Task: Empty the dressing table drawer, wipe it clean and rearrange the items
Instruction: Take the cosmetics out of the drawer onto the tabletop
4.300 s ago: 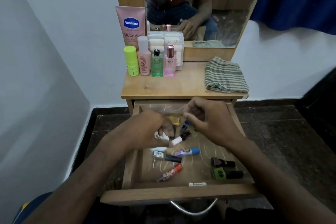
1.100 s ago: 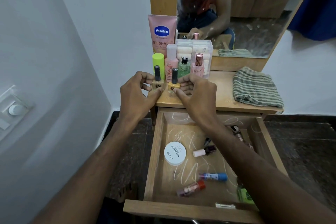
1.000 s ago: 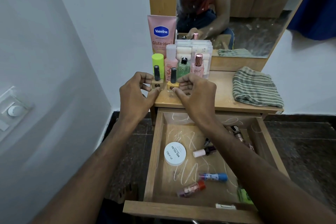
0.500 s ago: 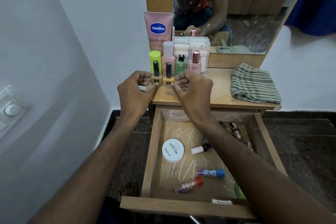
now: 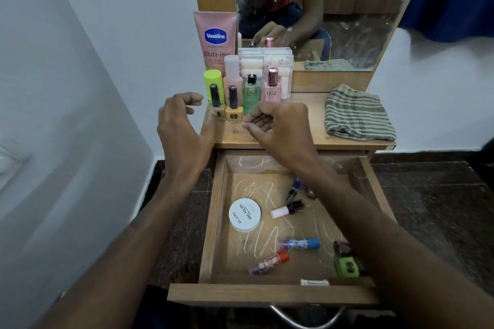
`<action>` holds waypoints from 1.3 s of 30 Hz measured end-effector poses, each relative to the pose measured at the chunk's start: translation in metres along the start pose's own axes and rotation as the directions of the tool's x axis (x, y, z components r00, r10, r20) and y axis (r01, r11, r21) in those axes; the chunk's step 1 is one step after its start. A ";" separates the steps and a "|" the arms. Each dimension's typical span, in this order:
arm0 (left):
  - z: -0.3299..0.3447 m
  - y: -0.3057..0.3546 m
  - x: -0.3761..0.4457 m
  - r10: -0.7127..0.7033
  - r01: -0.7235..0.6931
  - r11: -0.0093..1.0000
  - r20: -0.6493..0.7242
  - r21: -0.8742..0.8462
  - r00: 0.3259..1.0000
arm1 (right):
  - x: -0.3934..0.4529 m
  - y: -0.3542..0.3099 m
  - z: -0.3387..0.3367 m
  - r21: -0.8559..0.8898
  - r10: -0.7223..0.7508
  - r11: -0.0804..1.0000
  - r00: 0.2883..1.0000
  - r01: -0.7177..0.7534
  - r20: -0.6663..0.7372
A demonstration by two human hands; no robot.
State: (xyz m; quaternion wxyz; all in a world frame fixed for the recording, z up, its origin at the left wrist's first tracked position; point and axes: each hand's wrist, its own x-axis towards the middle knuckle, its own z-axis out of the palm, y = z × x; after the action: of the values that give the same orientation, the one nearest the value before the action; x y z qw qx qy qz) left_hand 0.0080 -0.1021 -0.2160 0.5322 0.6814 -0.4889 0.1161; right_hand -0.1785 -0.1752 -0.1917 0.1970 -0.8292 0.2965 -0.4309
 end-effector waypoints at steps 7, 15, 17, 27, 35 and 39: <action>0.000 0.041 -0.031 0.518 -0.414 0.850 0.377 -0.325 0.768 | -0.037 0.012 -0.058 -0.135 -0.025 0.990 0.983 0.051 0.183; 0.033 0.050 -0.055 0.355 -0.152 0.930 0.923 -0.334 0.149 | -0.063 0.024 -0.110 -0.615 0.462 0.788 0.672 -0.012 0.579; 0.037 0.052 -0.062 0.368 -0.131 0.925 0.927 -0.358 0.067 | -0.071 0.021 -0.119 -0.657 0.550 0.752 0.498 0.053 0.670; 0.039 0.038 -0.067 0.368 -0.225 0.909 0.929 -0.350 0.044 | -0.109 0.024 -0.103 -0.642 0.628 0.759 0.136 0.106 0.766; 0.035 0.035 -0.060 0.371 -0.272 0.906 0.918 -0.325 0.138 | -0.095 0.042 -0.088 -0.417 0.310 0.908 0.617 0.033 0.724; 0.033 0.035 -0.056 0.352 -0.265 0.919 0.910 -0.293 0.217 | -0.083 0.050 -0.104 -0.429 0.264 0.903 0.805 -0.014 0.530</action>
State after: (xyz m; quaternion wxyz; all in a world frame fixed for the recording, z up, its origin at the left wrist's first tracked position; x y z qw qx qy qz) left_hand -0.0593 -0.0978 -0.2459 0.1266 0.4834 -0.8361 -0.2265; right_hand -0.3185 -0.1649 -0.2137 0.1335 -0.9179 0.3667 -0.0725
